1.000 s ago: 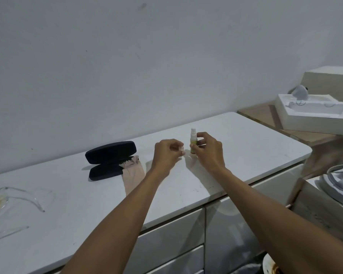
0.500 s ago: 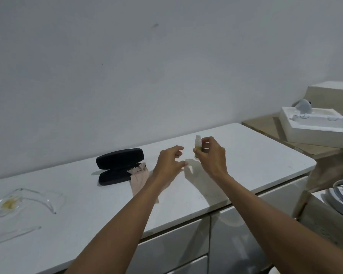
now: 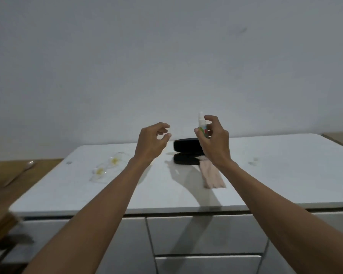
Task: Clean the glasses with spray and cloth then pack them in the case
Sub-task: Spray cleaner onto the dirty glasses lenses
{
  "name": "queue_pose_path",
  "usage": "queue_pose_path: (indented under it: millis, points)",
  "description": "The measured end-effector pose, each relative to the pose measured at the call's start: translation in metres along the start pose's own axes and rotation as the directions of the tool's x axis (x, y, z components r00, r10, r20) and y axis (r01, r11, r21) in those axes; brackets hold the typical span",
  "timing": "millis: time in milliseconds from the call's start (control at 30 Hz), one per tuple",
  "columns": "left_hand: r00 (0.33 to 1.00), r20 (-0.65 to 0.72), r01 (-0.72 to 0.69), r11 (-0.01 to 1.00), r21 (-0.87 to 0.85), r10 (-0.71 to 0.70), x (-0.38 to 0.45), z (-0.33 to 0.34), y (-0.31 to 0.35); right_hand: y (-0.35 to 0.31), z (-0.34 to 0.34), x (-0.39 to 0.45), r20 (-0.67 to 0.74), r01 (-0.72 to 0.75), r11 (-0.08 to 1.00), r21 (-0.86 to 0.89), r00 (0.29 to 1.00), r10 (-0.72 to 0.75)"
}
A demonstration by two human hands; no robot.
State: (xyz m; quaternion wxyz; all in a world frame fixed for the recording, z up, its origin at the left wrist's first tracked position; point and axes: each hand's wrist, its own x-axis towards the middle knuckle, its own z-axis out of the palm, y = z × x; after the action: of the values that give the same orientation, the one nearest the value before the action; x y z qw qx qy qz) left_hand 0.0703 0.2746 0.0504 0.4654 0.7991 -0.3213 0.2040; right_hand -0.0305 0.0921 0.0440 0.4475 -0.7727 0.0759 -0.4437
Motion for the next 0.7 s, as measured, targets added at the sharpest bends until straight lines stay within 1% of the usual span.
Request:
queue_pose_path:
  millis: [200, 333, 433, 533, 700]
  points:
    - [0.986, -0.13, 0.12, 0.988, 0.099, -0.107, -0.04, -0.096, -0.059, -0.036, 0.076, -0.025, 0.133, 0.059, 0.997, 0.053, 0.989, -0.065]
    - [0.98, -0.146, 0.165, 0.961, 0.22, -0.134, -0.07, -0.138, -0.094, -0.042, 0.113, -0.041, 0.216, 0.095, 0.994, 0.047, 0.971, -0.103]
    - [0.98, -0.115, 0.191, 0.932, 0.308, -0.163, -0.09, -0.155, -0.116, -0.041, 0.131, -0.05, 0.261, 0.085, 0.996, 0.04, 0.961, -0.093]
    - [0.98, -0.071, 0.198, 0.916, 0.349, -0.185, -0.105, -0.158, -0.132, -0.037, 0.145, -0.054, 0.295, 0.051, 0.997, 0.052, 0.953, -0.064]
    - [0.981, -0.092, 0.191, 0.906, 0.378, -0.169, -0.111, -0.152, -0.145, -0.031, 0.153, -0.055, 0.318, 0.032, 0.998, 0.053, 0.947, -0.047]
